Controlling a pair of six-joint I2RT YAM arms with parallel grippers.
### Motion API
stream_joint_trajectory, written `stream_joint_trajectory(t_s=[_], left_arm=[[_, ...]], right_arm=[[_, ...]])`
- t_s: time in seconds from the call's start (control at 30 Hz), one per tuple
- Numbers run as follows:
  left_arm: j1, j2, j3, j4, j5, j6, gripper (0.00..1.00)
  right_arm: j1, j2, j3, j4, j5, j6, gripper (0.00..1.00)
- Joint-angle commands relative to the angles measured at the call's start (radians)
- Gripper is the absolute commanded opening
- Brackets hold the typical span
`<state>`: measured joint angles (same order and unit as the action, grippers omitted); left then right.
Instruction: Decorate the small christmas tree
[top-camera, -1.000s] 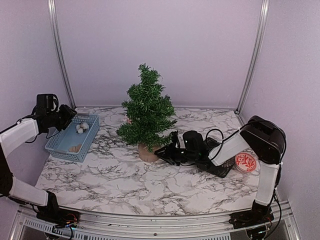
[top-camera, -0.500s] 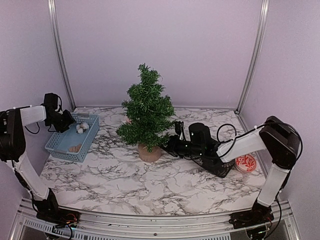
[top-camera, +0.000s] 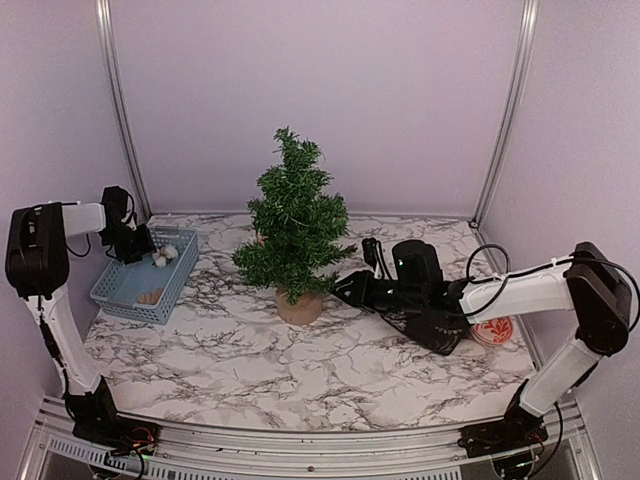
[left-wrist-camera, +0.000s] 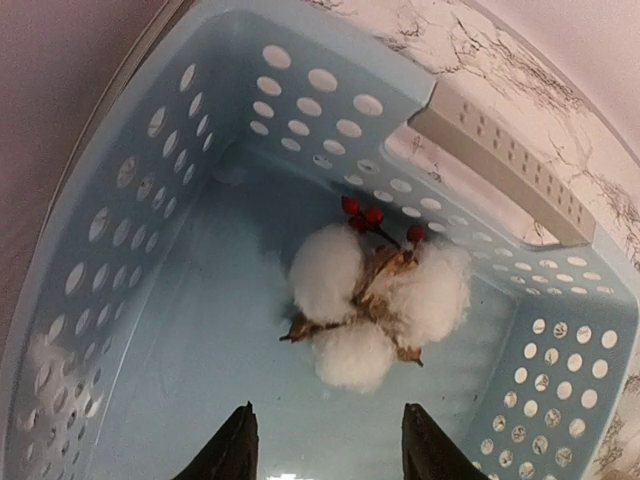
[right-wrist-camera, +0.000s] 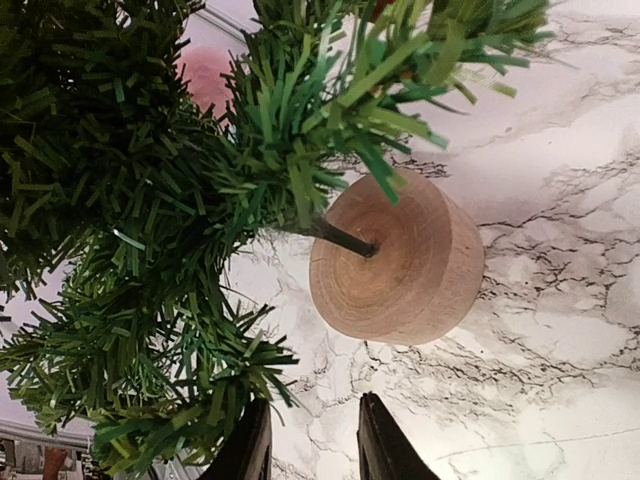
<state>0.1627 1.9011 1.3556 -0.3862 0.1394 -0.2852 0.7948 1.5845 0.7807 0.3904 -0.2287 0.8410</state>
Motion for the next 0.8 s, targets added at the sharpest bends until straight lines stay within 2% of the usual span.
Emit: stream_joint_trajectory(t_s=[0.0, 0.17, 0.37, 0.6, 0.77], left_arm=[[0.003, 0.098, 0.13, 0.013, 0.011, 0.046, 0.49], [0.001, 0.203, 0.222, 0.012, 0.04, 0.044, 0.48], [-0.005, 0.261, 0.228, 0.016, 0.037, 0.054, 0.43], [-0.014, 0.268, 0.182, 0.029, 0.004, 0.075, 0.29], [-0.02, 0.249, 0.172, 0.029, -0.003, 0.086, 0.15]], right_arm=[[0.006, -0.062, -0.013, -0.096, 0.027, -0.05, 0.29], [0.005, -0.122, -0.043, -0.136, 0.062, -0.038, 0.29], [0.005, -0.166, -0.054, -0.177, 0.099, -0.033, 0.3], [0.006, -0.166, -0.054, -0.179, 0.112, -0.023, 0.3], [0.006, -0.159, -0.047, -0.182, 0.114, -0.021, 0.3]])
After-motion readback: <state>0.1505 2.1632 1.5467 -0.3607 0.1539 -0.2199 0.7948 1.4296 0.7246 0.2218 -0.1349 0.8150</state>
